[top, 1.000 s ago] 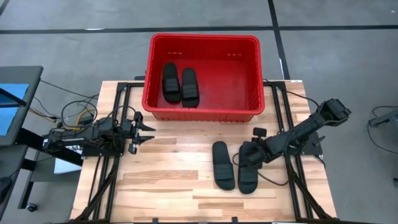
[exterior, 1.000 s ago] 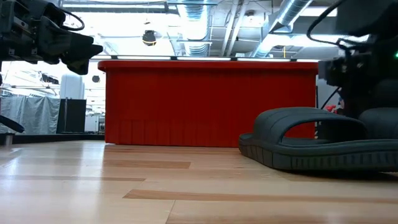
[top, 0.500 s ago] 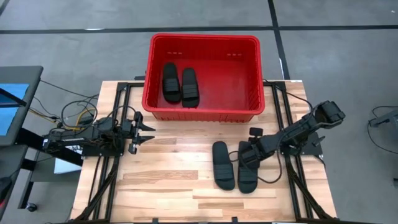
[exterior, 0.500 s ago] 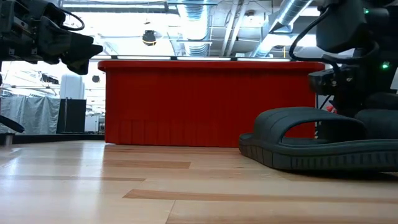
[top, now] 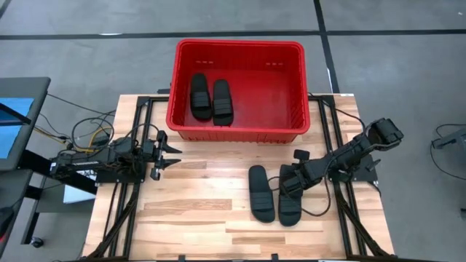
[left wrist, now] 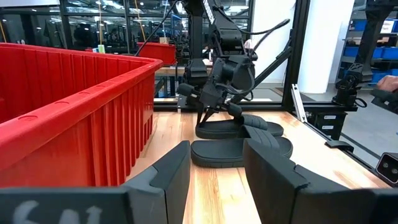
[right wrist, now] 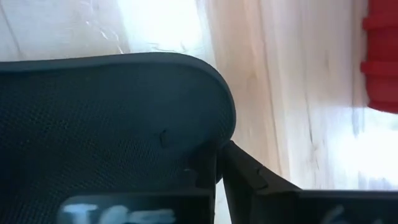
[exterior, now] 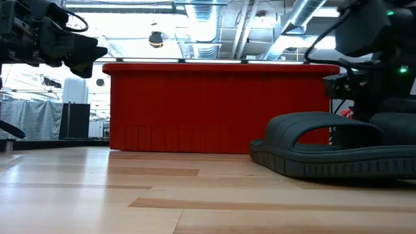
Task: Pick and place slides into bin
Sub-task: Put the black slipper into the red container
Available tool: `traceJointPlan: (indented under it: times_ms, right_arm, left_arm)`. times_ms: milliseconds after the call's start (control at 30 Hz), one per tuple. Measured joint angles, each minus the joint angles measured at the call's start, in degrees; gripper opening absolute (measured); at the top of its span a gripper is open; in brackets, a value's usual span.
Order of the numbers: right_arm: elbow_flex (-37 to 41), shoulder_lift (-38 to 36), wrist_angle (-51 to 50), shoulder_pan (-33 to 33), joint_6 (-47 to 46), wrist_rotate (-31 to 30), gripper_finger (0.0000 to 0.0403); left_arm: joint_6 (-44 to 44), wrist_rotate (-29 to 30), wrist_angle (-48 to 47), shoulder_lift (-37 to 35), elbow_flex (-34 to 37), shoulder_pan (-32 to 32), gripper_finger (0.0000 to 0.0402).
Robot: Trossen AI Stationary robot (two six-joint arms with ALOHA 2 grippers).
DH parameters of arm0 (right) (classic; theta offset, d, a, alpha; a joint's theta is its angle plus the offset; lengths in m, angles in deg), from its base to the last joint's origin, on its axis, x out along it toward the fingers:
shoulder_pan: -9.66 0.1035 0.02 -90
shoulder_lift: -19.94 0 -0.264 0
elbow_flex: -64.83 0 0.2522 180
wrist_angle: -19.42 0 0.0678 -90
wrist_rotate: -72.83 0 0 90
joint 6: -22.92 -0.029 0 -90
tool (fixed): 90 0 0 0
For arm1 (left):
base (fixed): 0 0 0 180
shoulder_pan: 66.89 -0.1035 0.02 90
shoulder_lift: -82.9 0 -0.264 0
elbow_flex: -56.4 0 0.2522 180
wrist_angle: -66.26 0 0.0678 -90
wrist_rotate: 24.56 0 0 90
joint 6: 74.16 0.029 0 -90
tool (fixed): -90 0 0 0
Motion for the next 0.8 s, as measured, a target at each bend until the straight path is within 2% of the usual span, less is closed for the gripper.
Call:
traceJointPlan:
  times_ms: [467, 800]
  right_arm:
    - [0.27, -10.54, -14.57, 10.75, -13.81, -3.16, 0.0001]
    - [-1.71, -14.35, -18.00, 16.93, -15.79, -5.05, 0.0000]
  left_arm:
    - [0.00, 0.12, 0.00, 0.00, 0.00, -0.02, 0.0139]
    - [0.00, 0.17, 0.00, 0.00, 0.02, 0.00, 0.0139]
